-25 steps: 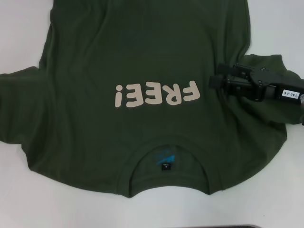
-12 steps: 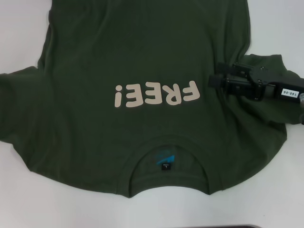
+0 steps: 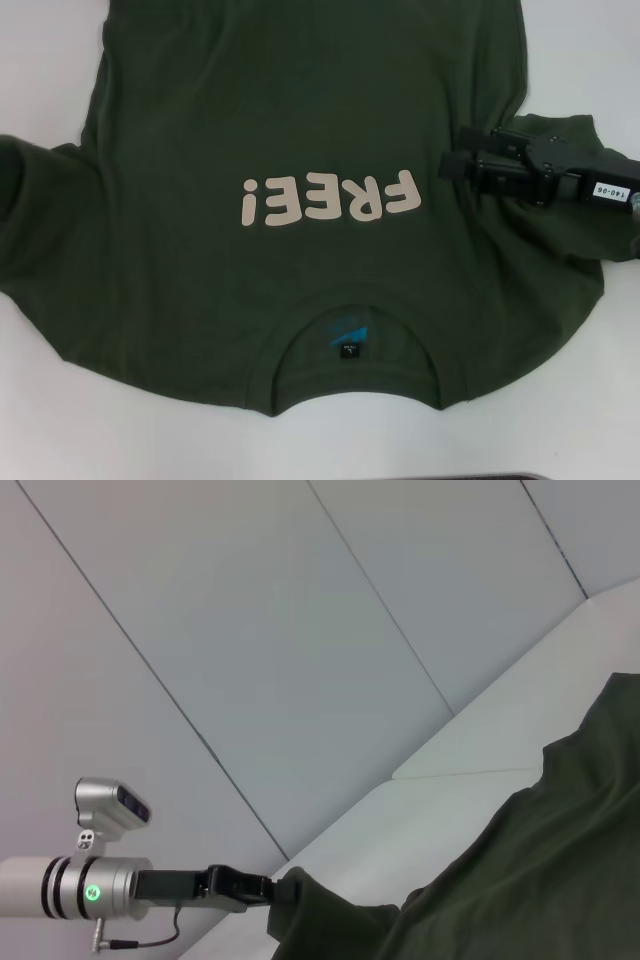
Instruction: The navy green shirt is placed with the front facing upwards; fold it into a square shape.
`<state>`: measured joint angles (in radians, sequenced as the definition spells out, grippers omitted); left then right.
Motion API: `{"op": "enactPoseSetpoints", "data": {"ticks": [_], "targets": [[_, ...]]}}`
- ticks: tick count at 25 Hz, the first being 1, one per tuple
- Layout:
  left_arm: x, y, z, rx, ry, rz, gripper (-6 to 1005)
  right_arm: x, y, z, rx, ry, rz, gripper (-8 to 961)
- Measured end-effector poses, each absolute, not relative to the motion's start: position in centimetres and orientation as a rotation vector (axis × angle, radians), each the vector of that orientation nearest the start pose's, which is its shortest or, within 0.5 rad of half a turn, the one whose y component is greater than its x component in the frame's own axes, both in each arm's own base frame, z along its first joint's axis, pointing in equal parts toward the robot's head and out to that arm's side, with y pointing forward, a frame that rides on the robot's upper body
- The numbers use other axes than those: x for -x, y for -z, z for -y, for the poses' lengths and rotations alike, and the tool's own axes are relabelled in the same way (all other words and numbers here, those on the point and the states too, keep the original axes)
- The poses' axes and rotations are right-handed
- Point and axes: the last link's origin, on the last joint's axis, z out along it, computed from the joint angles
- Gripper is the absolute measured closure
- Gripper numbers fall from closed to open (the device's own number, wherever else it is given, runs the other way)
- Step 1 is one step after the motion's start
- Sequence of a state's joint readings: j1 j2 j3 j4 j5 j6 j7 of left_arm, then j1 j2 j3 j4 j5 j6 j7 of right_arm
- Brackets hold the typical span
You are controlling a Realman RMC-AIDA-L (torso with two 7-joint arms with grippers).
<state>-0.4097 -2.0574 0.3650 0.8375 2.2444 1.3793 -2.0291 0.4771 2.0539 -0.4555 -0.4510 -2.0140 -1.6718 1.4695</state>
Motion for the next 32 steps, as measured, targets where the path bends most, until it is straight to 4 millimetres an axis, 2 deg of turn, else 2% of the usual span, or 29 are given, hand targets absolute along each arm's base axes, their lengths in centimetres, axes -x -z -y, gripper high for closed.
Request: {"op": "enactPoseSetpoints", "data": {"ticks": [10, 20, 32], "targets": [[33.6, -6.5, -32.5, 2.066, 0.671, 1.555, 995, -28.9, -0.1, -29.5, 2.543, -1.035, -1.056, 42], [32.0, -4.0, -33.0, 2.121, 0.729, 1.596, 996, -28.9, 0.0, -29.5, 2.542, -1.035, -1.056, 42], [30.1, -2.1, -33.8, 2.166, 0.801, 1.602, 994, -28.9, 0.0, -29.4, 2.545, -1.037, -1.051, 41]]}}
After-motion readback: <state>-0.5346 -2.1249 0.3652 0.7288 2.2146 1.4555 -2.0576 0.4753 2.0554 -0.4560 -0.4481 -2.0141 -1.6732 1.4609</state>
